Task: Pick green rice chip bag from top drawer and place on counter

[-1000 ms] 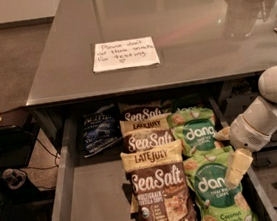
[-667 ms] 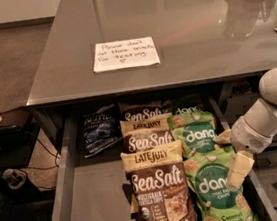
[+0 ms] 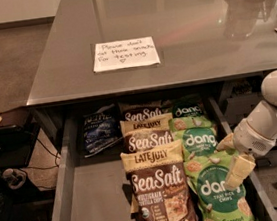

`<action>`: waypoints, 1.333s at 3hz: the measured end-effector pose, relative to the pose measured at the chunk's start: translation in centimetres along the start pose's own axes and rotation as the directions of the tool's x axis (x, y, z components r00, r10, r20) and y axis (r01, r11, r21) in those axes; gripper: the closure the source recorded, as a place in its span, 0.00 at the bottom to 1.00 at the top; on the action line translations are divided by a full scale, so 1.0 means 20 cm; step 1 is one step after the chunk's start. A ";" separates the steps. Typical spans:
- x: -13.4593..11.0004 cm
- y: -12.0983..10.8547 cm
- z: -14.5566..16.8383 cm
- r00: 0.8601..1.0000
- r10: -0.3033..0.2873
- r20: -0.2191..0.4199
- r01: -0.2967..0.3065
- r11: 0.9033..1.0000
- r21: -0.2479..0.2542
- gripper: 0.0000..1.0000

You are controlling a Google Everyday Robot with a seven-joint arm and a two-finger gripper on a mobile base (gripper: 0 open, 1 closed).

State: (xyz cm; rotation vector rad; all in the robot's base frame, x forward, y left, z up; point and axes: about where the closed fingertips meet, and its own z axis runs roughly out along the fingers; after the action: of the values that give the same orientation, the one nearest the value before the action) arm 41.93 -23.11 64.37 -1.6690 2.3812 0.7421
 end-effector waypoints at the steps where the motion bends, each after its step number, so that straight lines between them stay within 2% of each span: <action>1: 0.05 0.06 -0.04 1.000 0.011 -0.010 -0.011 1.000 0.005 0.43; 3: 0.07 0.16 -0.14 1.000 -0.002 -0.013 0.002 1.000 0.016 0.88; 4: 0.03 0.20 -0.26 0.996 -0.037 0.081 0.036 0.999 0.016 1.00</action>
Offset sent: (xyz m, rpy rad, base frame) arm -0.0350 -0.0229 0.0262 -0.0344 -0.0003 -0.0106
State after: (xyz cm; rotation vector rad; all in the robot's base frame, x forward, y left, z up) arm 38.85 -24.94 70.02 -1.6394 2.2901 0.7697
